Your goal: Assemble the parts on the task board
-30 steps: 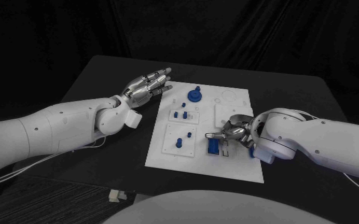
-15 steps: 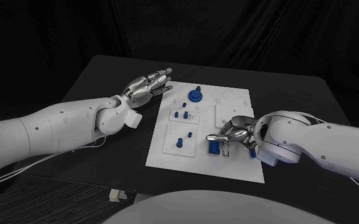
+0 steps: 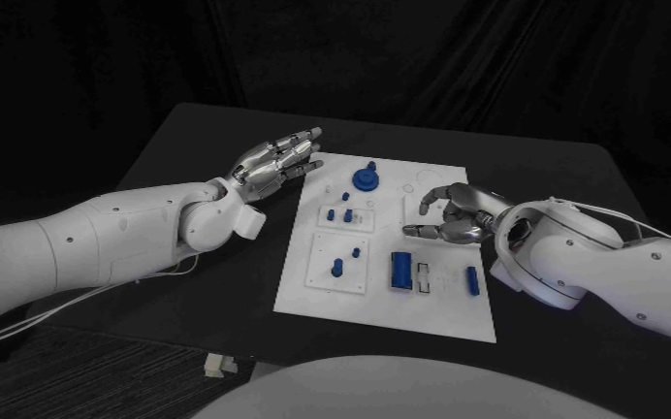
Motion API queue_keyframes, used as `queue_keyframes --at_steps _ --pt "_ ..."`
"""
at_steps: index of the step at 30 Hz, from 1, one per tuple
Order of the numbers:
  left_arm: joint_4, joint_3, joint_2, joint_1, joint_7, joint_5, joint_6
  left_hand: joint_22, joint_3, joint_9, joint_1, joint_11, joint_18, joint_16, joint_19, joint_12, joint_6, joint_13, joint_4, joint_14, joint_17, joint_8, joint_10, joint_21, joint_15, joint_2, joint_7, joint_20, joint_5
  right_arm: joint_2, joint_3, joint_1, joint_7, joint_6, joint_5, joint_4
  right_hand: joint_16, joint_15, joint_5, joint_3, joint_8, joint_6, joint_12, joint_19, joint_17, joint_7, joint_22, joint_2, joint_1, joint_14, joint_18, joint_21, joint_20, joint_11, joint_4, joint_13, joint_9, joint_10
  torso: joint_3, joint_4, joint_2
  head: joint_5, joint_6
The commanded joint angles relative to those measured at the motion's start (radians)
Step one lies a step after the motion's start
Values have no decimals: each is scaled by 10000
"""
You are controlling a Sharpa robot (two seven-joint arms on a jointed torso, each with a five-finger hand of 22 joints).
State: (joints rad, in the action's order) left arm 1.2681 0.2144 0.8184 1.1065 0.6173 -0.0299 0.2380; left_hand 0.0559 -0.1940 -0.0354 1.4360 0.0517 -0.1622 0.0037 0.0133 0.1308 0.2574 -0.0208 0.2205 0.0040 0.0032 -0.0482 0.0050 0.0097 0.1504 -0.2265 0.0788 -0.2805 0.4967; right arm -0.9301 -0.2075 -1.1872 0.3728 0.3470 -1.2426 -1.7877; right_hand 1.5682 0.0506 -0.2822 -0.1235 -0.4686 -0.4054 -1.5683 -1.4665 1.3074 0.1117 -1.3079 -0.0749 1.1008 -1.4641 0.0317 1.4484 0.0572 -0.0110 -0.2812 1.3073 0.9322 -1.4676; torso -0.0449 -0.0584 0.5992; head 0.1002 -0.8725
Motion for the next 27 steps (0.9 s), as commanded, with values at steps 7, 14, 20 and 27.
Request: queue_keyframes --at_steps 7,14,20,27 --pt "22 -10 -2 -11 111 14 102 1 27 -8 3 -9 -159 65 2 -33 45 10 -30 -23 1 -61 -22 18 60 -65 11 -60 60 -260 -3 309 -1637 1028 -3055 -506 26 -101 -396 -125 -149 382 -25 -399 2634 24 -2209 23 1235 -1067 0 52 107 -103 10 2635 -970 -1032 0 -5 13 -21 -2" --pt "12 -10 -8 -12 119 14 119 1 27 -8 3 -9 -159 65 2 -33 45 10 -30 -23 1 -61 -22 18 60 -65 11 -60 60 -335 -4 725 -1700 850 -3705 -674 26 -106 -434 -117 -478 349 -25 -415 2634 26 -2220 -19 1773 -1067 -9 89 110 -107 81 2635 -1271 -1032 -1 0 7 -24 -2" --pt "16 -10 -10 -14 127 14 130 2 28 -8 7 -6 -159 63 3 -36 42 10 -37 -23 1 -62 -22 19 61 -64 13 -60 69 -304 -4 1118 -1507 655 -4192 -665 26 -134 592 -27 -982 476 -25 -404 2634 61 -2213 -382 1658 -1067 -4 75 127 -129 -103 2635 -1562 -1032 1 -1 12 -19 -2" --pt "15 -10 -9 -16 126 14 139 0 31 -7 13 -2 -159 63 3 -37 36 10 -45 -23 0 -61 -21 19 62 -65 13 -61 76 -253 -4 1406 -1145 526 -4597 -594 26 -152 1218 30 -1376 774 -25 -348 2634 98 -2176 -910 1367 -1067 23 -28 150 -165 -149 2635 -1777 -1032 -1 -2 12 -18 -2"
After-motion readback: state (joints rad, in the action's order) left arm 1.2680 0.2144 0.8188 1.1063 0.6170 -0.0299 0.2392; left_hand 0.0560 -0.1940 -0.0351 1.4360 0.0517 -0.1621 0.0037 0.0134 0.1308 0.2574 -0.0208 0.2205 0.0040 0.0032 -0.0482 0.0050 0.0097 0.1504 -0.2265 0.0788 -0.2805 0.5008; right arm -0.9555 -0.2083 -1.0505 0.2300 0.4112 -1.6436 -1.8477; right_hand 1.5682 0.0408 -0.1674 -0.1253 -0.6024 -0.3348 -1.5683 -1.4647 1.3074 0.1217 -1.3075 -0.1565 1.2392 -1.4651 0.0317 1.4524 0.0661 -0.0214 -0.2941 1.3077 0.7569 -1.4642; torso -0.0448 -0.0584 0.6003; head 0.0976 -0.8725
